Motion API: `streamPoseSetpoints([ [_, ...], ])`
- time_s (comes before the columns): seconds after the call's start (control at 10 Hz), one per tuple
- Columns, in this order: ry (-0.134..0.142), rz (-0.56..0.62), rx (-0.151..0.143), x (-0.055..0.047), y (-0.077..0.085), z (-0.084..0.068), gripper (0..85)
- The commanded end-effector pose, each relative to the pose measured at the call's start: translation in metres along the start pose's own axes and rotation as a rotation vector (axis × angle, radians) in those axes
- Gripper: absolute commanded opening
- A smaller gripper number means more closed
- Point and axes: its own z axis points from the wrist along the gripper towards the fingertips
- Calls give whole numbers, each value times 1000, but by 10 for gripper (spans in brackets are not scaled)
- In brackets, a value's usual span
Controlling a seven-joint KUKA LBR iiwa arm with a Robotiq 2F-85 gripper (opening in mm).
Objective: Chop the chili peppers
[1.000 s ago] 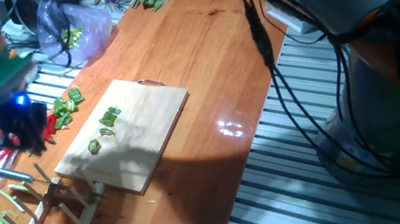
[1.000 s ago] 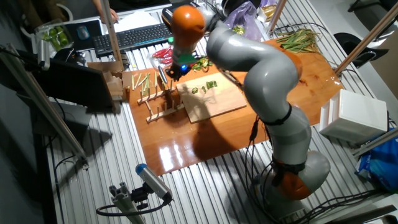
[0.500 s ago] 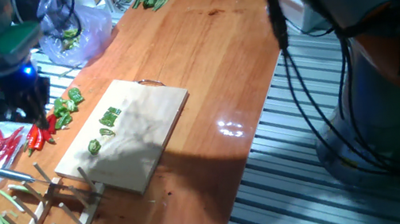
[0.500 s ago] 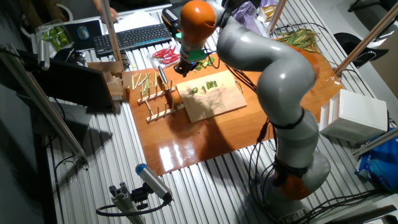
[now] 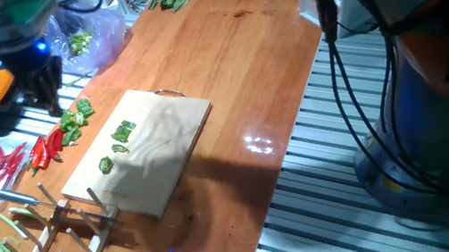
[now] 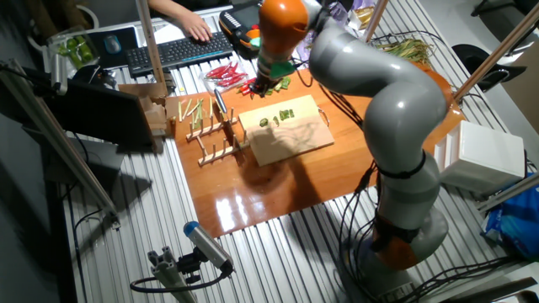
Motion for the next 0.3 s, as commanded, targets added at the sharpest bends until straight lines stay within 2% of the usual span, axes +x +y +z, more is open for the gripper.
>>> streamPoseSetpoints([
  [0.0,-3,-2,0,1,-3,1,0],
  [0.2,10,-3,-10,2,-2,3,0],
])
